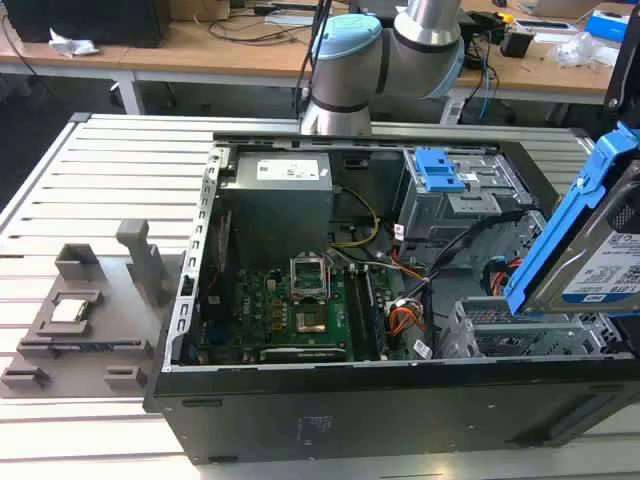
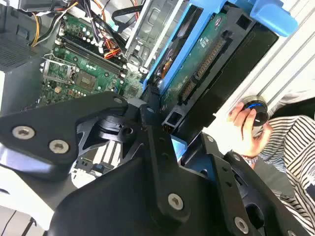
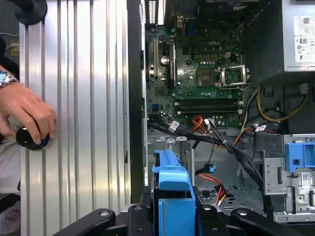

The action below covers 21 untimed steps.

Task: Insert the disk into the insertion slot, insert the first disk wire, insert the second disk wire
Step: 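Insert the disk into the insertion slot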

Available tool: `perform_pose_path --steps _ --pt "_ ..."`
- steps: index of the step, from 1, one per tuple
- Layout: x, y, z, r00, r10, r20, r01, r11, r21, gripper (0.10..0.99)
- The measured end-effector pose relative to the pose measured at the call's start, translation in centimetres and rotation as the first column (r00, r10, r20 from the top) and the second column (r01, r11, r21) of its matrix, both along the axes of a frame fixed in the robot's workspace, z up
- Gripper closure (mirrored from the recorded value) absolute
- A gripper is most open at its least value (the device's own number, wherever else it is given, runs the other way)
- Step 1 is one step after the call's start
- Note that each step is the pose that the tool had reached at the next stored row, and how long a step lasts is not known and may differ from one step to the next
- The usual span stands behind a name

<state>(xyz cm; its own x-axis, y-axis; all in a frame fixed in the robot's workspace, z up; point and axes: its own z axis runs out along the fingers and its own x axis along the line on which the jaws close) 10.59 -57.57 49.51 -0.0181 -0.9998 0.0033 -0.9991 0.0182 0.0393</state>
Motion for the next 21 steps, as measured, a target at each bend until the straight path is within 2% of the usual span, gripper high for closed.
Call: perform_pose_path --steps 3,8,11,14,17,21 --pt "-0.85 0.0 -0.14 1.0 0.0 0.0 0.0 1.0 0.0 0.722" --pt "-1.49 0.04 -0.51 1.0 0.0 0.0 0.0 1.0 0.0 0.722" --pt "-1.51 0.42 -0.67 1.0 0.0 0.0 0.0 1.0 0.0 0.722" --pt "-1.51 1.32 -0.82 1.0 0.0 0.0 0.0 1.0 0.0 0.722" --pt "-1.57 1.68 -1.21 1.0 0.0 0.0 0.0 1.0 0.0 0.722" --pt "-1.64 1.78 -1.75 1.0 0.0 0.0 0.0 1.0 0.0 0.722"
